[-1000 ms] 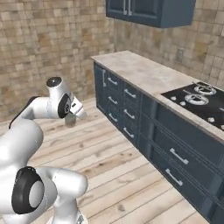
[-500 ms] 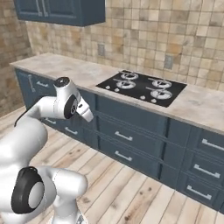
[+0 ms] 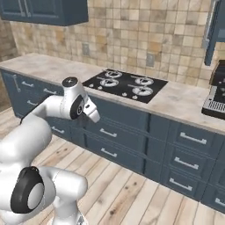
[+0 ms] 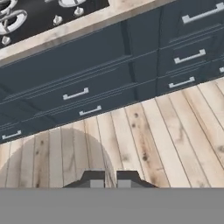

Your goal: Move the glass cup from next to the sink to the open cabinet. Then, move the bowl with the eggplant to the fridge to clear the area for faucet cleaning.

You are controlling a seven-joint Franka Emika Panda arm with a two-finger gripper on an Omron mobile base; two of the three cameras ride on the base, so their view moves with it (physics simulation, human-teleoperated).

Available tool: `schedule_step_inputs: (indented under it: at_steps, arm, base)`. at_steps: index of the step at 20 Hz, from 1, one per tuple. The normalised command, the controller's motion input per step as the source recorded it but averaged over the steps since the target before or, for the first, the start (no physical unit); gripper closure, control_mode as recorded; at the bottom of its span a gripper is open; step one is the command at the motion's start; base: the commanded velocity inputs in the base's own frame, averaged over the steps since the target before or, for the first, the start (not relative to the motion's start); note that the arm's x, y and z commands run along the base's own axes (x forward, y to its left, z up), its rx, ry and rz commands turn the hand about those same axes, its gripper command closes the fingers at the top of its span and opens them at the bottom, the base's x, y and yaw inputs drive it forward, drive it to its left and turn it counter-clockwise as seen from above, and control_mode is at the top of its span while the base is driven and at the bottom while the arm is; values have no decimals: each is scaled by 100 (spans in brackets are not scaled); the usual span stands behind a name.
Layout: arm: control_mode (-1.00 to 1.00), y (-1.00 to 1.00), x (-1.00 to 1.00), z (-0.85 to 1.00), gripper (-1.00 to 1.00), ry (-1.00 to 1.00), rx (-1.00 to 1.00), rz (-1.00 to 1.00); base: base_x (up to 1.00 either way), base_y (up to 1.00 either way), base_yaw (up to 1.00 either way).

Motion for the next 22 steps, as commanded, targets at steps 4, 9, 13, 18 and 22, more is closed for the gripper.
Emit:
schedule_step_inputs:
  at_steps: [4,9,13,18,22]
  arm:
    - [100,0,0,0,100,0,0,0]
    - [100,0,0,0,100,0,0,0]
    - [100,0,0,0,100,0,0,0]
    - [100,0,0,0,100,0,0,0]
    - [100,0,0,0,100,0,0,0]
  base:
    - [5,-100,-28]
    - [25,-100,-28]
    - [37,-100,-25]
    - [87,-92,-14]
    - [71,-95,-14]
